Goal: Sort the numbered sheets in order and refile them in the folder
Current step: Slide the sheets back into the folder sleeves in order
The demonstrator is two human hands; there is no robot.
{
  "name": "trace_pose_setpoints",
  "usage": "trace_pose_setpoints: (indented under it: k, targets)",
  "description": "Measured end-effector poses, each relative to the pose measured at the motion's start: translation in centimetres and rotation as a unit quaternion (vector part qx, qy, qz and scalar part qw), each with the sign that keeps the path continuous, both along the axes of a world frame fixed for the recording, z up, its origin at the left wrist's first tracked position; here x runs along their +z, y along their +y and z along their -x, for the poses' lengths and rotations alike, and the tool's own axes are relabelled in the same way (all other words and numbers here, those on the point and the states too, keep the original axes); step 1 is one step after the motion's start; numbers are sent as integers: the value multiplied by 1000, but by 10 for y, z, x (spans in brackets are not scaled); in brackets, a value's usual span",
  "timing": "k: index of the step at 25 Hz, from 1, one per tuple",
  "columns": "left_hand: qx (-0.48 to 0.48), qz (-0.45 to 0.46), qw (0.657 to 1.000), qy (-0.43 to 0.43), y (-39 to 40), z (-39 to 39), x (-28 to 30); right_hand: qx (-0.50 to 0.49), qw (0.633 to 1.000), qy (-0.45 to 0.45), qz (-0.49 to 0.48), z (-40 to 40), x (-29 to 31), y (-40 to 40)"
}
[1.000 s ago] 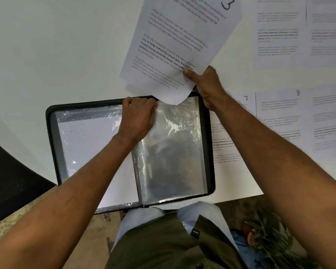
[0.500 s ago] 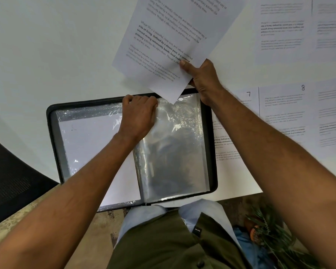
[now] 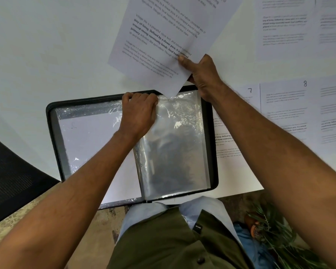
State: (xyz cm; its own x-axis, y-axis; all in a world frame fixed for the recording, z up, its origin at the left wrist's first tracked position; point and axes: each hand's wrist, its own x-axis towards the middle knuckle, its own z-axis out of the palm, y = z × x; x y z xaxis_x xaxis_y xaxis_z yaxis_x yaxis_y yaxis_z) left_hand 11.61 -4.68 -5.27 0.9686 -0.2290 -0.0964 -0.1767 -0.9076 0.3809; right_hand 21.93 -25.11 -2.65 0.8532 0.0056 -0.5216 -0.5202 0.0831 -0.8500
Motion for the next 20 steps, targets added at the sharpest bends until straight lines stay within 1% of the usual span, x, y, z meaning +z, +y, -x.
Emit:
trace_pose_setpoints:
  k: [6, 12, 17, 20]
  targets:
    - [6, -4, 1000, 4, 0, -1, 0, 57, 998, -4, 29, 11, -5, -17]
    - [28, -31, 999, 4, -2, -5, -2, 141, 988, 4, 71, 6, -4, -31]
    - [24, -10, 1000, 6, -2, -7, -2, 195, 978, 28, 66, 3, -6, -35]
    - [27, 5, 999, 22, 1, -9, -4, 215, 973, 41, 78, 0, -7, -37]
